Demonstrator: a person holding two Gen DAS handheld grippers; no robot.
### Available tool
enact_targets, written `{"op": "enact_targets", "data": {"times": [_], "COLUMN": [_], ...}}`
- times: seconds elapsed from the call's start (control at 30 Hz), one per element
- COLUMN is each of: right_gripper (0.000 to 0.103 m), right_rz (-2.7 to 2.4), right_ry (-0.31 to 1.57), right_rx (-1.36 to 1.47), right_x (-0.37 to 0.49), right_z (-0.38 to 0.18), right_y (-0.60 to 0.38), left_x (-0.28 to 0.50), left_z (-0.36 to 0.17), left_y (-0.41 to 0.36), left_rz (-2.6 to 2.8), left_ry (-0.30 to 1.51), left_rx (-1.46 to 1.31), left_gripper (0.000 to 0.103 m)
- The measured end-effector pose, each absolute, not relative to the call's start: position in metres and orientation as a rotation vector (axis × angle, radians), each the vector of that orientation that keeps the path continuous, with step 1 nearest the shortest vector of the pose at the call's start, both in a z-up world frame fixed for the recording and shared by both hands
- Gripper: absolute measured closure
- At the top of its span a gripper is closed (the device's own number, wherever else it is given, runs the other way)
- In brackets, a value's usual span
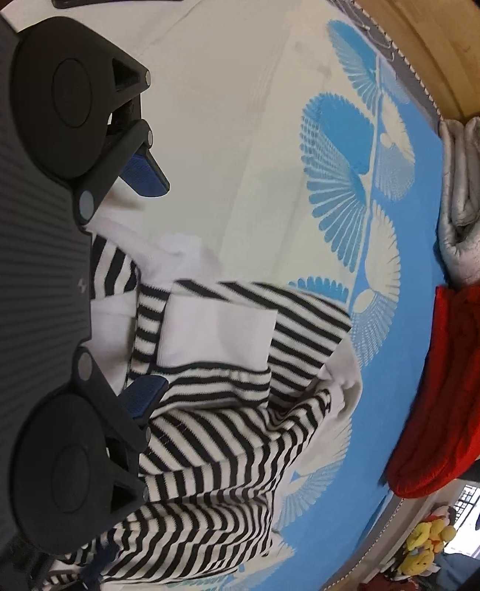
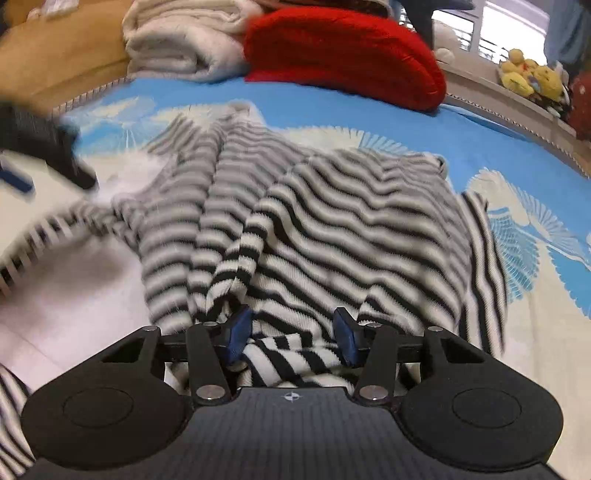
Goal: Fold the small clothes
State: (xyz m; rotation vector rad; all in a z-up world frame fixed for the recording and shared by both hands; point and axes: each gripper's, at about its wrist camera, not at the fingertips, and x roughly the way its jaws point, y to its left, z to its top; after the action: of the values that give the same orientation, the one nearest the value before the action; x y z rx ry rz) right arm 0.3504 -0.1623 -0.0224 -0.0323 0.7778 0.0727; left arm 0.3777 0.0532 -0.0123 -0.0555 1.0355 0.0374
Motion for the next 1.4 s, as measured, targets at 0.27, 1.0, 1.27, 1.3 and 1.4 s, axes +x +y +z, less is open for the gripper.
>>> {"op": "enact_targets", "data": {"times": [0.27, 1.0, 1.27, 1.3, 1.4], "right_gripper": [0.034, 0.015, 0.014, 0.019, 0.071], "right_rz": [0.046, -0.191, -0.191, -0.173, -0.087], "right_ry": [0.836, 0.941, 0.996, 1.011, 1.024], "right_rx": [-0.021, 0.235, 0.286, 0.275, 0.276], "right_x": [0.352, 0.128, 0.13, 0.131, 0.127], "right_z": [-0.036, -0.035, -0.052, -0.052, -0.045], "right_y": [-0.185, -0.254, -0.252, -0.251, -0.249], "left_x": [0.362, 0.165, 0.149, 0.144, 0.134], "left_z": [-0.005, -0.044, -0.051, -0.046, -0.03], "left_y": [0.047, 0.107, 0.083, 0.08, 0.079], "left_rz": [0.02, -0.258, -0.23, -0.245, -0.288], "left_ry": [0.962, 1.05, 1.077, 1.065, 1.019], "left_rx": [0.054, -0.154, -0.088, -0.09, -0.1], "left_gripper": [0.0, 0.0, 0.029, 0.061, 0.088]}}
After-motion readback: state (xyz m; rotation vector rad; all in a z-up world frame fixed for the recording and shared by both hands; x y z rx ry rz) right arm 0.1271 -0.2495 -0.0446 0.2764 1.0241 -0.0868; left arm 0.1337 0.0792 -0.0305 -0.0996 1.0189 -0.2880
